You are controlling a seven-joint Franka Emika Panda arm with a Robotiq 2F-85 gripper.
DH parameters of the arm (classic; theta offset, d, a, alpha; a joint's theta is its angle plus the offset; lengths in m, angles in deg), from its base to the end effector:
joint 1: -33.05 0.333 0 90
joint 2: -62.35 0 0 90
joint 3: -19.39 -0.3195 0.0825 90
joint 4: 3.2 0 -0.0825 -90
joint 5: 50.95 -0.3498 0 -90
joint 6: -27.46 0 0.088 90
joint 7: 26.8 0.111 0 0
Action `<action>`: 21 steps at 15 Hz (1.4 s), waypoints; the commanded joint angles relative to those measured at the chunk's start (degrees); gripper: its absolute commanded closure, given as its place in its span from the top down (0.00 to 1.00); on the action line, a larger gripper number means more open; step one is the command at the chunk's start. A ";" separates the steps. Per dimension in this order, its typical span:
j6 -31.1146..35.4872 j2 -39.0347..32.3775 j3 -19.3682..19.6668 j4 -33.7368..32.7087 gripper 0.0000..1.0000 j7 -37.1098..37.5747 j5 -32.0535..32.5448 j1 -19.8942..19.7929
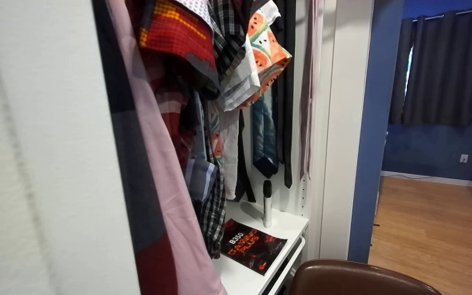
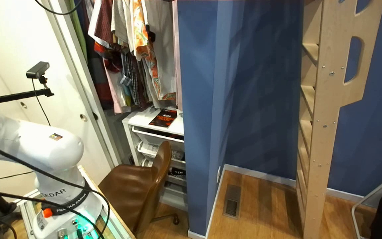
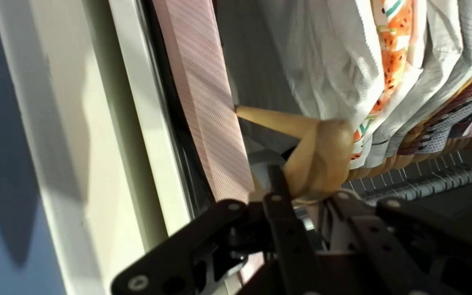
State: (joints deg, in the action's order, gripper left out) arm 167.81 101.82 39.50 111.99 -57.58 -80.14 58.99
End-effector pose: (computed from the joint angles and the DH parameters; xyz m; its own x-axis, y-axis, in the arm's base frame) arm 0.3456 -0.0449 0.8092 0.3646 -0.0173 0.9310 0.4918 -0.8454 -0.2083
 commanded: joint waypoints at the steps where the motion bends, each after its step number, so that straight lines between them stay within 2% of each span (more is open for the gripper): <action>1: -0.98 2.90 0.75 1.71 0.04 -1.84 -1.25 -1.40; 12: -1.39 3.79 -0.19 3.67 0.04 -0.38 -3.11 -0.56; 21: 3.37 3.15 -1.70 4.70 0.04 -0.67 -7.69 0.11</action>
State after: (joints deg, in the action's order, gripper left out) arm 168.15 104.29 39.25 115.57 -57.55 -84.65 58.95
